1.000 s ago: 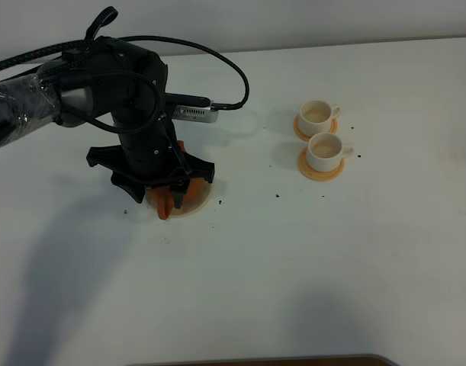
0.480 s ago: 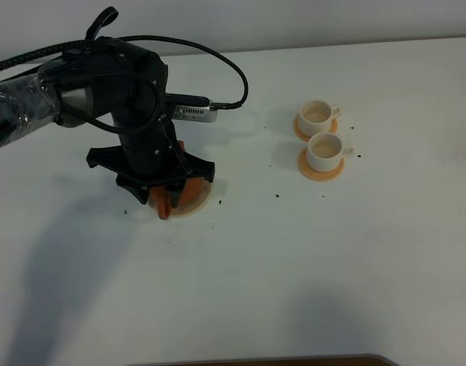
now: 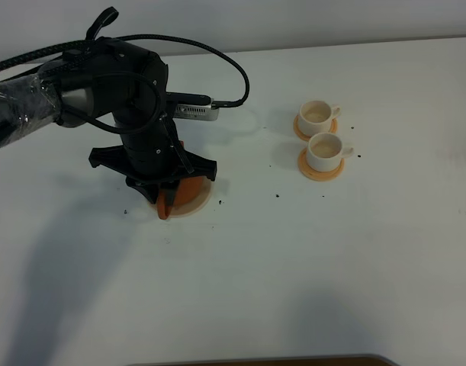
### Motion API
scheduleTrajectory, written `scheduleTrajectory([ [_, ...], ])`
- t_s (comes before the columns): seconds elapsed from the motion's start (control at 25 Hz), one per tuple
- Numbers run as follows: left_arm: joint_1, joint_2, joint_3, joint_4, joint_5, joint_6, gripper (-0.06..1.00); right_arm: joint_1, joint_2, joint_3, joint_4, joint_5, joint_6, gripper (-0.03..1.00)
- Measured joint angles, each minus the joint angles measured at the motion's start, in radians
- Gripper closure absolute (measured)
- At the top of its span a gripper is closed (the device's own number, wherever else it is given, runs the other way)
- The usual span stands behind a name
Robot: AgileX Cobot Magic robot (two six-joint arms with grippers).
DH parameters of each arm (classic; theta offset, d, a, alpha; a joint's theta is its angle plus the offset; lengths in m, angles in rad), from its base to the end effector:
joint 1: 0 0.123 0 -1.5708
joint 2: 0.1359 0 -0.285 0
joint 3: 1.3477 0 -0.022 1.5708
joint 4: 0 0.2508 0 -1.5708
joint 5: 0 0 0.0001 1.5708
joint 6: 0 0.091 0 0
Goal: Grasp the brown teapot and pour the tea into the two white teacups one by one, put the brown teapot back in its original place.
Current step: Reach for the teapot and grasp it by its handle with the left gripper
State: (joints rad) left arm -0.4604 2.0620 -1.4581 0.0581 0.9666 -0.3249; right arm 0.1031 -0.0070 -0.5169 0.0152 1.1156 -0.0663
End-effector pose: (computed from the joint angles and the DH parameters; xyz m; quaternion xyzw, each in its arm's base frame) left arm 0.3639 -0.1756 0.1585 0.0830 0.9953 0.0060 0.0498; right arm -0.0103 0.0002 0.2775 -0.0734 0.8581 0.0169 0.5080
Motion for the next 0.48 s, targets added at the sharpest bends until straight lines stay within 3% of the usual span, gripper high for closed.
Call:
scheduleTrajectory([
  [0.48,0.0,0.03,0.0,-0.005,0.003,0.008,0.71,0.0,0.0,0.0,0.0,0.0,-0.001,0.6],
])
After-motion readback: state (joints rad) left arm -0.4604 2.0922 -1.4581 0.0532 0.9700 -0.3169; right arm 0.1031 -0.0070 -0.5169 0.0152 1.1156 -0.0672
